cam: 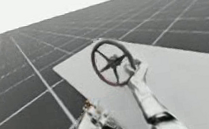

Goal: Pick up and drop off the object

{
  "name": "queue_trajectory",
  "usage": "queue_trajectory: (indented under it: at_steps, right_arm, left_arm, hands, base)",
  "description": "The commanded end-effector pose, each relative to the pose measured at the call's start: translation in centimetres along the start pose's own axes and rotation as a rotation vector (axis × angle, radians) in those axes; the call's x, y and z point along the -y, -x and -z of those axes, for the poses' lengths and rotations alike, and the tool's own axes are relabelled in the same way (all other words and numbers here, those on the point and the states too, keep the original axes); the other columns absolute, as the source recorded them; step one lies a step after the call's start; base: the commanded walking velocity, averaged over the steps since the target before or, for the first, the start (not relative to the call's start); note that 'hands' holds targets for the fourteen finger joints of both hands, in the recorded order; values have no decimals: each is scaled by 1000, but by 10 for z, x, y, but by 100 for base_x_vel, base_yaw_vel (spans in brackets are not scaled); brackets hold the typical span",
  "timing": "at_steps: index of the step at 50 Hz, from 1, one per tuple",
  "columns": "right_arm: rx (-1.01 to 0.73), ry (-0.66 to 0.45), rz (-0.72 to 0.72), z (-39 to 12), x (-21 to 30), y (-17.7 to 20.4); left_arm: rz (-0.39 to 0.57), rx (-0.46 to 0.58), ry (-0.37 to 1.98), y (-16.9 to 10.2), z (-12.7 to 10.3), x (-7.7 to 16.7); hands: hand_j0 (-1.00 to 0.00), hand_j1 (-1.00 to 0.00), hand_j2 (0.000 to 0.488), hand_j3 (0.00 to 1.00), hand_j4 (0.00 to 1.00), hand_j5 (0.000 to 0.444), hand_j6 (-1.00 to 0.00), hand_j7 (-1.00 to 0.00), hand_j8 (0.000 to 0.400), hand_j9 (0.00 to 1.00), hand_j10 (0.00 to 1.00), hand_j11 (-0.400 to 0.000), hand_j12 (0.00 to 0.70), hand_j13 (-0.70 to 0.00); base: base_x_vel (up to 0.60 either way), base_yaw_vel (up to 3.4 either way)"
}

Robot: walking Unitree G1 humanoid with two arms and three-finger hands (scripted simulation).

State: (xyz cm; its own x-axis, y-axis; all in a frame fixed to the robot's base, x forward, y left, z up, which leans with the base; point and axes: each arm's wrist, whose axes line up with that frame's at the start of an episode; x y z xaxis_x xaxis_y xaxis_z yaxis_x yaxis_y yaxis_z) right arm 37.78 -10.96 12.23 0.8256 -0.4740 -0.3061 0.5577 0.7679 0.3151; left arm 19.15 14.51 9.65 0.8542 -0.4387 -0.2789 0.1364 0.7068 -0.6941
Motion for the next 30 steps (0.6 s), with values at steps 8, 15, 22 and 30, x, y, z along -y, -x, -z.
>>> queue_trajectory:
  at_steps: [8,15,22,30]
  right_arm:
    - [-8,-1,-22,-13,-10,-3]
    - [-8,-1,-22,-13,-10,-3]
    - [-8,-1,-22,-13,-10,-3]
    - [-8,-1,-22,-13,-10,-3]
  left_arm:
    - [0,-4,14,-1,5,-4]
    - [0,-4,14,-1,5,-4]
    - [0,-4,14,-1,5,-4]
    - [0,-4,14,-1,5,-4]
  hands:
    - [0,0,0,1000,1000,0,0,0,0,1000,1000,-400,0,-700]
    - [0,0,0,1000,1000,0,0,0,0,1000,1000,-400,0,-700]
    - [0,0,0,1000,1000,0,0,0,0,1000,1000,-400,0,-700]
    - [0,0,0,1000,1000,0,0,0,0,1000,1000,-400,0,-700]
  base:
    - [12,418]
    - [14,340]
    - [16,274]
    - [20,211]
